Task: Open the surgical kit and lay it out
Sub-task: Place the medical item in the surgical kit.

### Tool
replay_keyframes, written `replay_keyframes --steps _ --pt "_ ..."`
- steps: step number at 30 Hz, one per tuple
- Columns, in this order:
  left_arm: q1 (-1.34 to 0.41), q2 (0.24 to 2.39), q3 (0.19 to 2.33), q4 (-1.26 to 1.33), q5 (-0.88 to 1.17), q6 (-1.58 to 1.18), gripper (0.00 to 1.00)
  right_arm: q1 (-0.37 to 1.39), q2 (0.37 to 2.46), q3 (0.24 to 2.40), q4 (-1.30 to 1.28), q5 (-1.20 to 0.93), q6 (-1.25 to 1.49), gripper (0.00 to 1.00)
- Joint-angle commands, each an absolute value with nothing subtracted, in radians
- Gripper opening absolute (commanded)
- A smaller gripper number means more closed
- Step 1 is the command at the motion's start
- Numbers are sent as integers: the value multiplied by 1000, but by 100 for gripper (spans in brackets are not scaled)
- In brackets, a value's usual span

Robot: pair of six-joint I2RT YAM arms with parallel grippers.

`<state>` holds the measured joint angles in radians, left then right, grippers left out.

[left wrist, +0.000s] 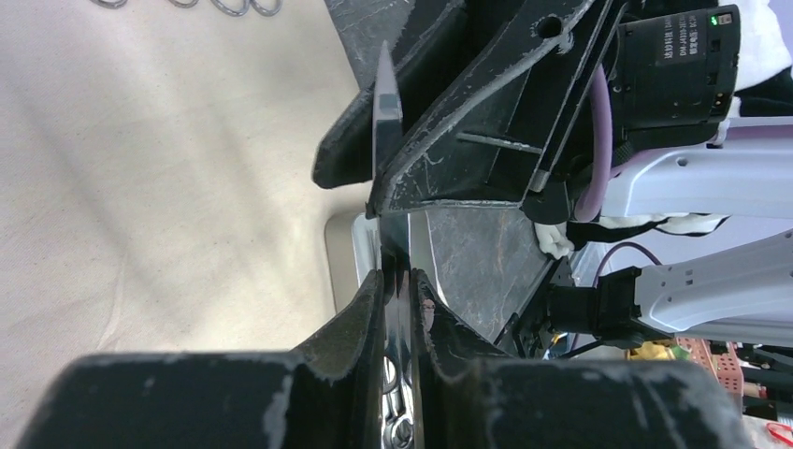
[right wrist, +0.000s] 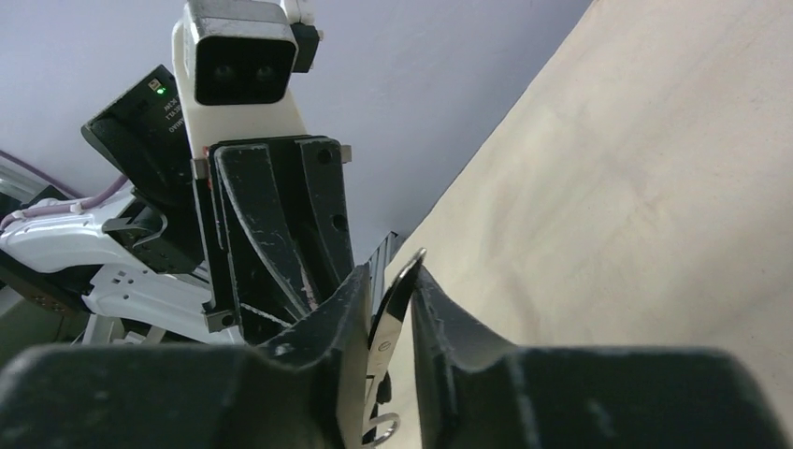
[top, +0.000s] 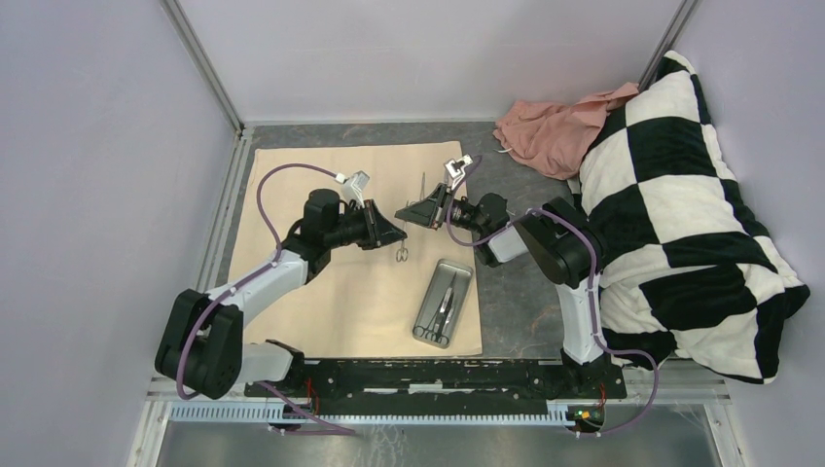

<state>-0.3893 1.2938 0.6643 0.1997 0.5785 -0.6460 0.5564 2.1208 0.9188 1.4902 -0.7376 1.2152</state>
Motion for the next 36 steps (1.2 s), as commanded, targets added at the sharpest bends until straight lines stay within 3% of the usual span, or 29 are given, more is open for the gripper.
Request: replay_keyframes --steps 1,4,9,19,25,28,33,36 --pt "-382 1310 701 257 599 -631 2 558 2135 954 1680 -781 1262 22" --pt "-379 1324 709 258 598 -629 2 558 2131 951 1676 -778 1258 0" --pt "-378 1339 722 219 579 -628 5 557 2110 929 1599 -748 1213 0" --pt "-382 1229 674 127 422 -648 55 558 2065 889 1452 -676 1122 0" --pt "-495 1194 767 -127 90 -569 60 565 1995 856 1283 -597 998 0" --pt "-502 1193 759 -129 85 -570 59 561 2007 851 1398 -649 1014 0" --pt "-477 1132 701 38 355 -597 62 538 2075 893 1842 -821 1213 0" --pt "-466 1020 673 77 422 -572 67 534 2046 902 1958 -898 1237 0"
